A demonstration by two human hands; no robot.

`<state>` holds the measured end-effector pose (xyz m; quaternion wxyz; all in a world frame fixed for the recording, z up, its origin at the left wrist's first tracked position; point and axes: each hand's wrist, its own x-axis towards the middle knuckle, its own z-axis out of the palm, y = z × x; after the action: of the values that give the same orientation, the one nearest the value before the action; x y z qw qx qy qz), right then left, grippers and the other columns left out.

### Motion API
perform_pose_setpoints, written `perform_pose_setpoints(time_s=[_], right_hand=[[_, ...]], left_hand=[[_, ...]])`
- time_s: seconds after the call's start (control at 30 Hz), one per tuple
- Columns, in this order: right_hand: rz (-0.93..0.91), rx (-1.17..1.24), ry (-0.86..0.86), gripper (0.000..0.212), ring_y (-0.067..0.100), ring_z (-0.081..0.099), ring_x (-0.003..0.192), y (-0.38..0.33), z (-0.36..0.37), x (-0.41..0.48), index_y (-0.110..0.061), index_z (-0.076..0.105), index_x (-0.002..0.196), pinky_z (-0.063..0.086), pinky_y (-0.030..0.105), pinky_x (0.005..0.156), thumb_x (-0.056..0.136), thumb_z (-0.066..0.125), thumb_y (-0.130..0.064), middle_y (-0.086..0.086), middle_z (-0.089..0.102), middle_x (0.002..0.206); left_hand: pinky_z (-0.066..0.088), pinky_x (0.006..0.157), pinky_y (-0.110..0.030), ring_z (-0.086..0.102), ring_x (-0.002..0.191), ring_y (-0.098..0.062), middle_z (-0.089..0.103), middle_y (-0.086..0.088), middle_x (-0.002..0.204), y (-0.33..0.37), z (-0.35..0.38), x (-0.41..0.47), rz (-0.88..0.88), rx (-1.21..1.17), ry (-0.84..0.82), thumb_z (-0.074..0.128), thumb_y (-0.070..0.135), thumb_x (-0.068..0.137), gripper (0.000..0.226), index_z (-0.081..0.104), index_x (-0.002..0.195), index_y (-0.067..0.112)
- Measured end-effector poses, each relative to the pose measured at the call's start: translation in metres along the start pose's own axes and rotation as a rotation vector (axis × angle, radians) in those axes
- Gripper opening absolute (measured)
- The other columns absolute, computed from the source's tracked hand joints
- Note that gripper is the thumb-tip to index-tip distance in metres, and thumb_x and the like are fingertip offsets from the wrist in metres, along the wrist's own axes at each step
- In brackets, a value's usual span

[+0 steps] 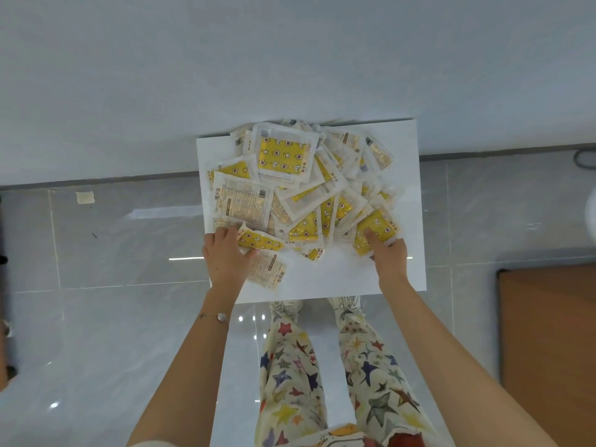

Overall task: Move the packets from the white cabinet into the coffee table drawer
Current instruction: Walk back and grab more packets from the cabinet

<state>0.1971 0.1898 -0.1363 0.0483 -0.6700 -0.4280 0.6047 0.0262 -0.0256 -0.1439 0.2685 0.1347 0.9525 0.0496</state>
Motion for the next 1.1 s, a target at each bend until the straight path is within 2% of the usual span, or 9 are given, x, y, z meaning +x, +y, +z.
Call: perform_pose_setpoints(time_s=[0.1,0.17,0.27,0.53,0.7,0.77,0.9,1.0,1.1], right_hand=[[0.017,0.025,-0.069,0.024,0.023,0.064,0.098,-0.003,0.004,0.003,-0.018,0.057,0.097,0.054,0.037,0.085,0.081,0.075,-0.014,-0.002,0.065,0.093],[0.033,0.012,-0.133,0.057,0.02,0.062,0.102,-0.005,0.012,0.002,-0.016,0.049,0.121,0.052,0.039,0.088,0.074,0.081,-0.012,0.0,0.063,0.107],[0.007,-0.04,-0.141,0.081,0.015,0.056,0.099,-0.002,0.022,-0.001,-0.015,0.032,0.132,0.049,0.033,0.085,0.07,0.082,-0.004,-0.002,0.054,0.113],[-0.077,-0.087,-0.106,0.041,0.015,0.061,0.098,0.016,-0.003,-0.006,-0.023,0.046,0.119,0.051,0.033,0.083,0.086,0.066,-0.008,-0.005,0.061,0.108],[-0.012,0.021,0.054,0.035,0.021,0.056,0.1,0.026,-0.022,-0.009,-0.016,0.047,0.128,0.045,0.029,0.08,0.094,0.043,-0.007,-0.003,0.061,0.104],[0.01,0.068,0.005,0.032,0.019,0.056,0.11,0.027,-0.019,-0.01,-0.017,0.046,0.126,0.043,0.031,0.092,0.094,0.046,-0.01,-0.005,0.059,0.111],[-0.045,-0.019,-0.085,0.06,-0.003,0.052,0.096,0.024,-0.007,-0.017,-0.013,0.029,0.136,0.042,0.014,0.079,0.089,0.066,-0.017,-0.007,0.049,0.118],[-0.047,-0.11,-0.021,0.079,0.012,0.056,0.099,0.02,0.002,-0.014,-0.014,0.026,0.136,0.047,0.025,0.082,0.077,0.079,-0.016,-0.004,0.05,0.121],[-0.029,-0.151,0.002,0.06,0.017,0.059,0.1,0.017,0.004,-0.012,-0.016,0.04,0.124,0.047,0.029,0.082,0.077,0.079,-0.02,-0.003,0.057,0.116]], left_hand=[[0.039,0.092,-0.042,0.049,0.105,-0.029,0.063,-0.009,0.107,-0.003,-0.003,-0.005,0.0,-0.062,-0.005,0.071,0.032,0.082,0.039,0.058,0.111,0.008],[0.041,0.088,-0.042,0.053,0.1,-0.03,0.063,-0.01,0.102,-0.003,-0.006,-0.012,0.0,-0.1,-0.009,0.069,0.031,0.086,0.035,0.058,0.108,0.006],[0.045,0.087,-0.04,0.056,0.107,-0.03,0.062,-0.011,0.113,-0.008,-0.006,-0.021,-0.032,-0.203,-0.078,0.06,0.032,0.092,0.045,0.051,0.128,0.007],[0.053,0.084,-0.035,0.061,0.103,-0.011,0.063,0.014,0.109,-0.016,0.0,-0.041,-0.191,-0.825,-0.151,0.052,0.026,0.098,0.025,0.054,0.122,0.022],[0.057,0.082,-0.044,0.066,0.102,-0.021,0.066,0.002,0.108,-0.014,0.007,-0.048,-0.326,-1.041,-0.177,0.055,0.028,0.096,0.009,0.053,0.104,0.026],[0.058,0.081,-0.042,0.067,0.099,-0.019,0.066,0.001,0.107,-0.012,0.008,-0.049,-0.367,-1.092,-0.209,0.063,0.031,0.091,0.022,0.052,0.109,0.023],[0.056,0.077,-0.032,0.063,0.099,-0.015,0.061,0.0,0.111,-0.014,0.012,-0.052,-0.377,-1.048,-0.272,0.079,0.022,0.078,0.054,0.044,0.118,0.015],[0.055,0.079,-0.032,0.061,0.102,-0.02,0.06,-0.004,0.114,-0.018,0.017,-0.056,-0.374,-1.049,-0.274,0.078,0.013,0.078,0.053,0.043,0.117,0.013],[0.057,0.081,-0.039,0.063,0.105,-0.023,0.062,-0.006,0.115,-0.019,0.016,-0.06,-0.357,-1.094,-0.259,0.075,0.009,0.079,0.049,0.045,0.119,0.013]])
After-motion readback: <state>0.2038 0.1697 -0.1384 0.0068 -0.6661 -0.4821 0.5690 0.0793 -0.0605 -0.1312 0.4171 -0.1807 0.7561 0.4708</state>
